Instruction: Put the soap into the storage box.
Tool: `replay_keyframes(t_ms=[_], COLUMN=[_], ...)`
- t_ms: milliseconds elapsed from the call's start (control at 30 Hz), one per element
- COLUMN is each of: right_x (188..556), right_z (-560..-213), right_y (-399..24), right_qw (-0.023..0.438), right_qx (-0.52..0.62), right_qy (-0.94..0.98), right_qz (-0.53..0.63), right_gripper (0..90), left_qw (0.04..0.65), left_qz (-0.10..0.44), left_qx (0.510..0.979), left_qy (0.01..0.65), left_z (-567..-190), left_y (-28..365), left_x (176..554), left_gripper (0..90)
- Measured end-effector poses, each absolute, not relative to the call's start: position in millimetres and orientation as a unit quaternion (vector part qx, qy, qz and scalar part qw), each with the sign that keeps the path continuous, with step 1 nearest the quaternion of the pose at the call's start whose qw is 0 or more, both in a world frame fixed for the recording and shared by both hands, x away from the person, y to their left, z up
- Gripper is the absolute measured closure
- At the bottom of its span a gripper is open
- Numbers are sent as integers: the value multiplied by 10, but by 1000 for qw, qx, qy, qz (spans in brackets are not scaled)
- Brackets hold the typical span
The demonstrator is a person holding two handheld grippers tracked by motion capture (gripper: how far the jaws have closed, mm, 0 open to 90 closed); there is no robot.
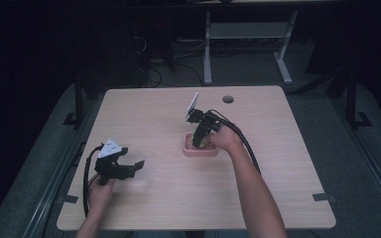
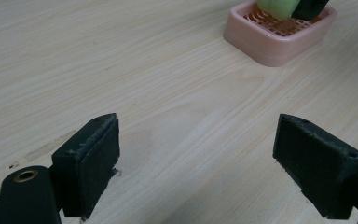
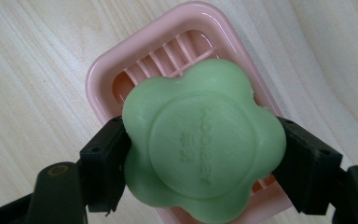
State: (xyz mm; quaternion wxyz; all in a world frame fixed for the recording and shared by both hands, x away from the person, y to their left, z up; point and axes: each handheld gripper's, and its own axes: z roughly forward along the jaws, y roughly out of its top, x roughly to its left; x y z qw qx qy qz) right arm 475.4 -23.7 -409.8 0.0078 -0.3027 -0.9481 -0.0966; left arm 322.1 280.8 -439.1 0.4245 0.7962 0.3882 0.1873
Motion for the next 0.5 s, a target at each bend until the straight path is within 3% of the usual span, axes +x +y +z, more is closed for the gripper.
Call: replay_keyframes(t_ms=[500], right_x=[4766], right_z=[-4152], right_y=[-191], right_qw=[10], right_qx=[-297], right_qy=[-950], right_qz=[-91], right_gripper=[253], left_qw=[427], left_qz=[190], left_qx=[792], left_qy=[393], left_z=[-4387], left_y=[2834], left_x=[3223], left_gripper=[144])
